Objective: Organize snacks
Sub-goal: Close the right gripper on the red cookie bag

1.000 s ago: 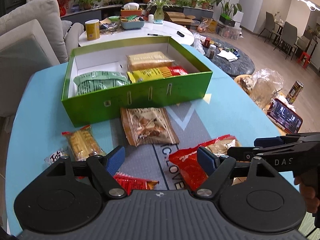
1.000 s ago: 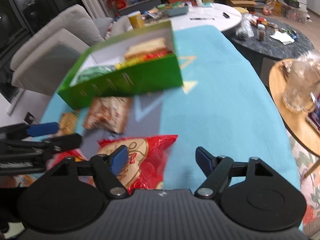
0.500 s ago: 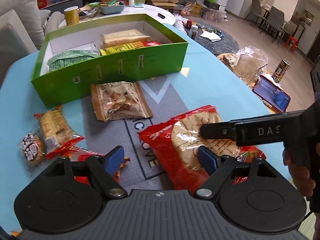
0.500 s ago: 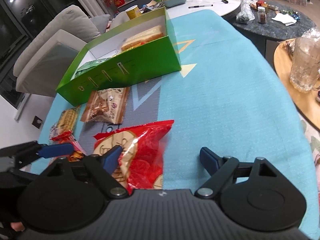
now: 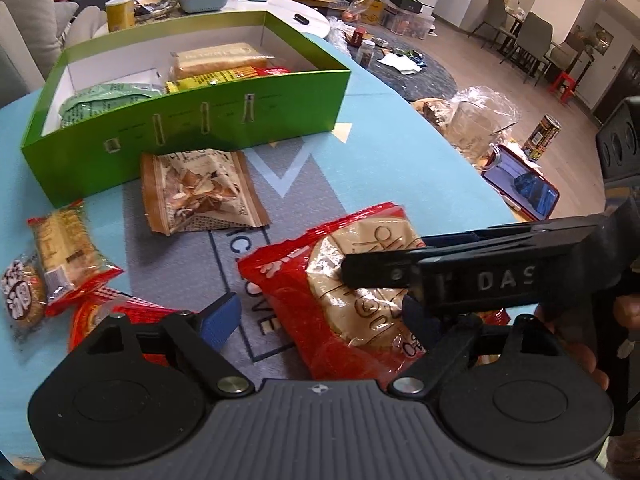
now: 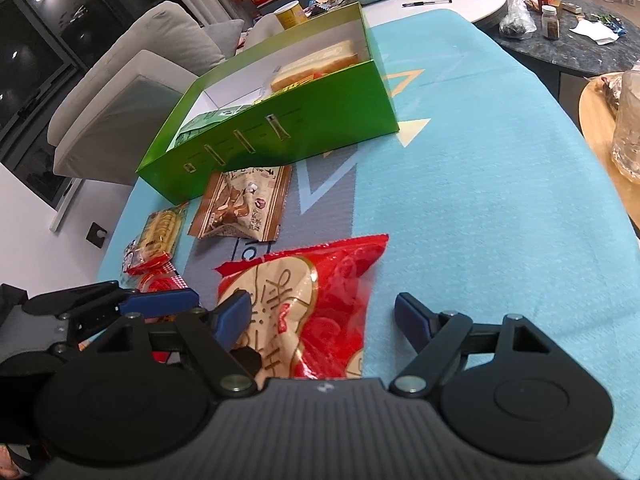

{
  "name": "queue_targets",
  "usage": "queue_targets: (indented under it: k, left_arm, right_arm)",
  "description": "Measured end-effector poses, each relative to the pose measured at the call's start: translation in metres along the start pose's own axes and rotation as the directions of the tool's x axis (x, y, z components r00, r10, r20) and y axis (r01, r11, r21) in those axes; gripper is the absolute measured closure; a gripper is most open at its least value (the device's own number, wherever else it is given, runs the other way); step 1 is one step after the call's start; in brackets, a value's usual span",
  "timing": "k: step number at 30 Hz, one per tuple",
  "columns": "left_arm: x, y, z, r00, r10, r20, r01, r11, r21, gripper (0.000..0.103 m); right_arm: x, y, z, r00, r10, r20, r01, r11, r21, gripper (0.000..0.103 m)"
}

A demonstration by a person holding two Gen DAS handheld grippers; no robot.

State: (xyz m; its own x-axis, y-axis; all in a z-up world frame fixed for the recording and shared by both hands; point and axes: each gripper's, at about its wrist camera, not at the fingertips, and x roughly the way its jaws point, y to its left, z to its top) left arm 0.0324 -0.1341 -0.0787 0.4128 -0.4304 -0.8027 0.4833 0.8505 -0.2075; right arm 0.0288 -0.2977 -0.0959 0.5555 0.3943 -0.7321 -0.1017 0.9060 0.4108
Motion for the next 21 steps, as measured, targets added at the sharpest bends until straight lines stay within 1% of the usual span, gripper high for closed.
queue_targets:
  k: [2, 4, 5, 6, 8, 10, 12, 15, 17, 21]
  left_arm:
    - [0.004, -0.002, 0.002, 1.0, -0.01, -0.002, 0.01, 1.0, 0.002, 0.013]
    - [0.009, -0.002, 0.003, 0.999, -0.037, -0.011, 0.037, 0.999, 0.002, 0.013]
    - [0.011, -0.002, 0.004, 0.999, -0.043, -0.016, 0.043, 0.999, -0.003, 0.009]
    - [0.014, -0.001, 0.004, 0.999, -0.048, -0.018, 0.048, 0.999, -0.014, 0.008]
    - [0.018, 0.001, 0.004, 0.997, -0.074, -0.022, 0.073, 0.996, -0.042, 0.008]
    - [0.018, 0.0, 0.003, 0.997, -0.077, -0.017, 0.077, 0.996, -0.037, 0.009]
    - [0.018, -0.002, 0.002, 0.997, -0.078, -0.01, 0.078, 0.997, -0.027, 0.01]
    - [0.017, 0.0, 0.002, 0.996, -0.084, -0.001, 0.084, 0.996, -0.037, 0.013]
    - [0.014, 0.0, 0.003, 0.997, -0.081, 0.014, 0.082, 0.996, -0.04, 0.016]
    - [0.006, 0.002, 0.008, 0.997, -0.071, 0.043, 0.073, 0.996, -0.042, 0.02]
  right_arm:
    - [0.002, 0.004, 0.001, 1.0, 0.003, -0.006, -0.003, 1.0, -0.012, 0.025]
    - [0.004, 0.008, 0.0, 1.0, 0.01, -0.013, -0.01, 1.0, -0.024, 0.025]
    - [0.005, 0.01, 0.0, 1.0, 0.015, -0.017, -0.015, 1.0, -0.022, 0.025]
    - [0.006, 0.01, 0.0, 1.0, 0.012, -0.017, -0.012, 1.0, -0.02, 0.025]
    - [0.006, 0.009, 0.001, 1.0, 0.018, -0.02, -0.018, 1.0, -0.012, 0.025]
    - [0.005, 0.008, 0.002, 0.999, 0.025, -0.022, -0.025, 1.0, -0.008, 0.027]
    - [0.004, 0.009, 0.002, 1.0, 0.024, -0.02, -0.024, 1.0, -0.015, 0.028]
    - [0.003, 0.012, 0.002, 1.0, 0.02, -0.013, -0.02, 1.0, -0.017, 0.032]
    - [0.002, 0.013, 0.003, 1.0, 0.015, -0.004, -0.016, 1.0, -0.019, 0.035]
    - [-0.004, 0.016, 0.007, 1.0, 0.017, 0.023, -0.016, 1.0, -0.019, 0.038]
